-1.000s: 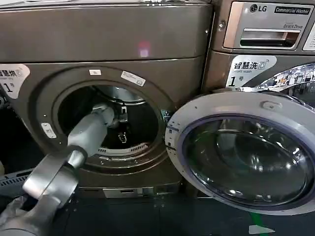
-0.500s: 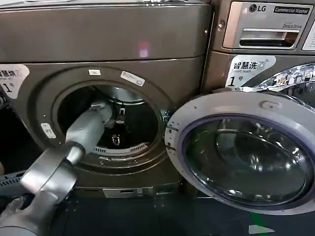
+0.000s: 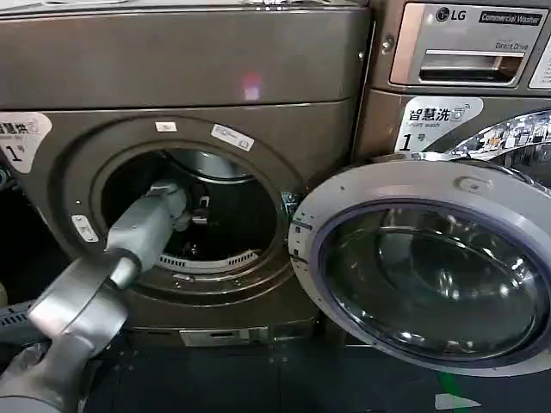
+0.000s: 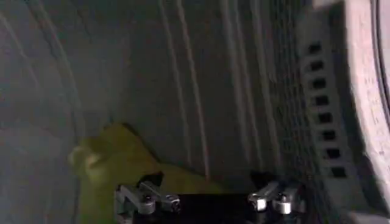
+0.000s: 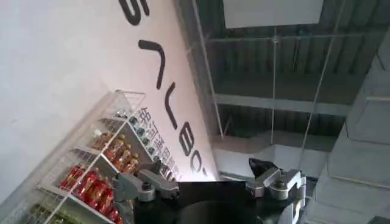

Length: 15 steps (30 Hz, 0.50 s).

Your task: Grasp the clothes from the dryer.

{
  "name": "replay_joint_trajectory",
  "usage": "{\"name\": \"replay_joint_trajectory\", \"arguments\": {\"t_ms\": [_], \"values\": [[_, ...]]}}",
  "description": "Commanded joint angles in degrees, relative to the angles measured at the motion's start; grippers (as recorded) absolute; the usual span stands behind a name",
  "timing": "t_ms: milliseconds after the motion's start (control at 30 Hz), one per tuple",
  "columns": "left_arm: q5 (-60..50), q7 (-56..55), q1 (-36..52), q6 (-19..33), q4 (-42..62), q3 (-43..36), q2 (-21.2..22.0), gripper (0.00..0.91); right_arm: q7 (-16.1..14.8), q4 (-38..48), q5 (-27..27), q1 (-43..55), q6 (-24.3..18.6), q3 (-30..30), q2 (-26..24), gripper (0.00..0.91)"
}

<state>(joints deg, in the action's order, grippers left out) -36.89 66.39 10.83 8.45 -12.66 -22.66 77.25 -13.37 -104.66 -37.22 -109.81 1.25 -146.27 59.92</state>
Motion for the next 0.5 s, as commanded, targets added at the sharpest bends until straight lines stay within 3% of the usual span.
{"name": "replay_joint_trajectory", "arguments": {"t_ms": [33,500], "values": [[-0.6,0.9,0.0,-0.1,1.0,-1.8,0.0,0.907,0.0,0.1,0.1,0.1,-0.1,0.2,0.2,0.907],[1.5,0.9,-0.2,-2.6,2.9,-1.5,-0.7,0.907,0.0,0.3,0.2,0.0,-0.1,0.2,-0.2,0.907]]}}
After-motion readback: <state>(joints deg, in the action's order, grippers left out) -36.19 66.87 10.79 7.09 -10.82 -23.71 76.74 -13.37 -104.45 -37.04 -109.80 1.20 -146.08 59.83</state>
